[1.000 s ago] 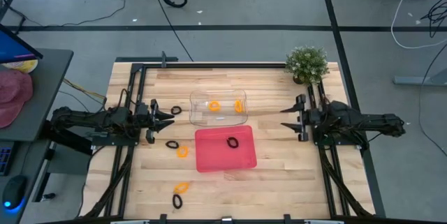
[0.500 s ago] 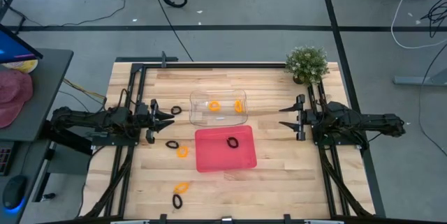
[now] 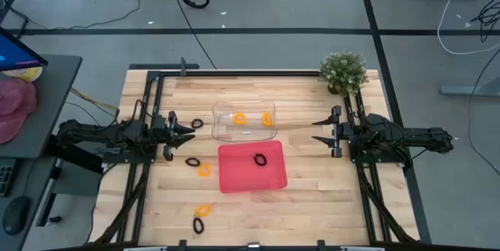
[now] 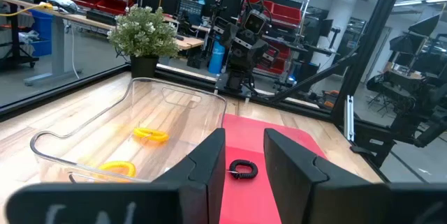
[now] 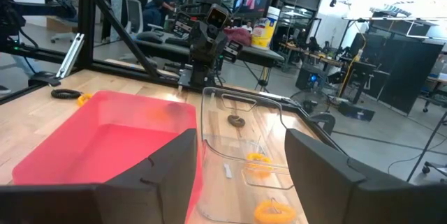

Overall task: Sort spring keychains
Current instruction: Put the black spring keychain into the red bin

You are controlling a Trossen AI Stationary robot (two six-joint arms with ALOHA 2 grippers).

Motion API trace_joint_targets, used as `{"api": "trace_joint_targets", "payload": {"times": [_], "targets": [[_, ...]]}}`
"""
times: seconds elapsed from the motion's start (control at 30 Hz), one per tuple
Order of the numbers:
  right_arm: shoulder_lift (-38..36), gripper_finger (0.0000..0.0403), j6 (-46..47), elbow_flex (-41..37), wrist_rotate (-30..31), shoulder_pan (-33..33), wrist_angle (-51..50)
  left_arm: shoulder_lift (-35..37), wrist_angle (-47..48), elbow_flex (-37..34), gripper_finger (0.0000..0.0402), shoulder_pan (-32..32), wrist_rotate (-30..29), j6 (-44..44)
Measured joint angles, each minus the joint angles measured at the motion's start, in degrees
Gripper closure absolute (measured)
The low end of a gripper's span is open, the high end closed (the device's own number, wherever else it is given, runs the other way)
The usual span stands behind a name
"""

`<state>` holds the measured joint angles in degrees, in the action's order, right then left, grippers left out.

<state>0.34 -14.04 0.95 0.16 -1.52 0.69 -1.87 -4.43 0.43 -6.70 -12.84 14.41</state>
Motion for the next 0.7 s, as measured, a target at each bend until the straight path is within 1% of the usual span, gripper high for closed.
{"api": "trace_joint_targets", "payload": {"times": [0.23,0.43,0.57,0.7], "targets": [[0.0,0.0181,0.0,0.0,0.0,0.0,0.0,0.0,-5.0,0.0,0.0298,0.0,0.6,0.0],[0.0,0.0181,0.0,0.0,0.0,0.0,0.1,0.0,-4.7,0.0,0.0298,0.1,-0.1,-0.4],[0.0,0.0181,0.0,0.0,0.0,0.0,0.1,0.0,-10.5,0.0,0.0298,0.1,-0.8,0.2],[0.0,0.0181,0.0,0.0,0.0,0.0,0.1,0.0,-20.2,0.0,0.0298,0.1,-3.3,8.2]]}}
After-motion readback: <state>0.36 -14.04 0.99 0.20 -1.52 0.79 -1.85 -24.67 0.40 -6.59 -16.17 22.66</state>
